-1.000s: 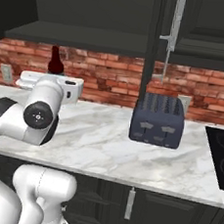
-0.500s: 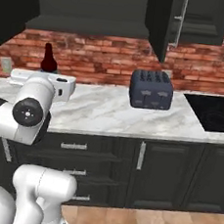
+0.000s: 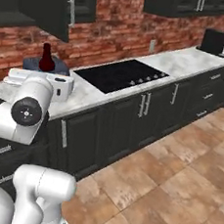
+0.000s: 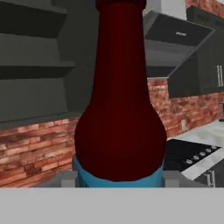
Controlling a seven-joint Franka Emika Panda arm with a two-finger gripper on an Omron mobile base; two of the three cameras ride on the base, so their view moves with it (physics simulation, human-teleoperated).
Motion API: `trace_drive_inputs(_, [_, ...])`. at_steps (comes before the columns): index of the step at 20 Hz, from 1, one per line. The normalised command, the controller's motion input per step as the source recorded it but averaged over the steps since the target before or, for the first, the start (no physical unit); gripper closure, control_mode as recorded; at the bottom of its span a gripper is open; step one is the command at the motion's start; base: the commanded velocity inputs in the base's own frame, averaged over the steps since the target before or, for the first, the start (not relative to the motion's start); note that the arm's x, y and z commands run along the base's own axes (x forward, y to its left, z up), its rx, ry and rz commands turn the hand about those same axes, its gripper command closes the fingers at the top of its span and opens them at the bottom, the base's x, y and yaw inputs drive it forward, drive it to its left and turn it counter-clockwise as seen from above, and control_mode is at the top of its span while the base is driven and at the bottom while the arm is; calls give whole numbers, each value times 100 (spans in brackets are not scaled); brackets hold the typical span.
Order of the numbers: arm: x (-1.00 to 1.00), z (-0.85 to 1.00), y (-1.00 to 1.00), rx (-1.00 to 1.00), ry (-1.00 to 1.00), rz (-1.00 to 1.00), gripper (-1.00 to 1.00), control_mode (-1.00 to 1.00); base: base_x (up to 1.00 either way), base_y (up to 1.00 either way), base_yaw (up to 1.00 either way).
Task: Open the cabinet directly in front. Then move the beer and the mug to the dining counter with the jar on it.
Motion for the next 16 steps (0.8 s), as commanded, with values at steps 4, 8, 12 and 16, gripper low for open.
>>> trace_drive_inputs(4, [0, 0, 0, 0, 0, 0, 100, 100, 0, 0, -100])
trace_drive_inputs(8, [0, 0, 0, 0, 0, 0, 100, 100, 0, 0, -100])
trace_drive_inputs(12, [0, 0, 0, 0, 0, 0, 100, 100, 0, 0, -100])
trace_drive_inputs(16, [0, 0, 0, 0, 0, 0, 100, 100, 0, 0, -100])
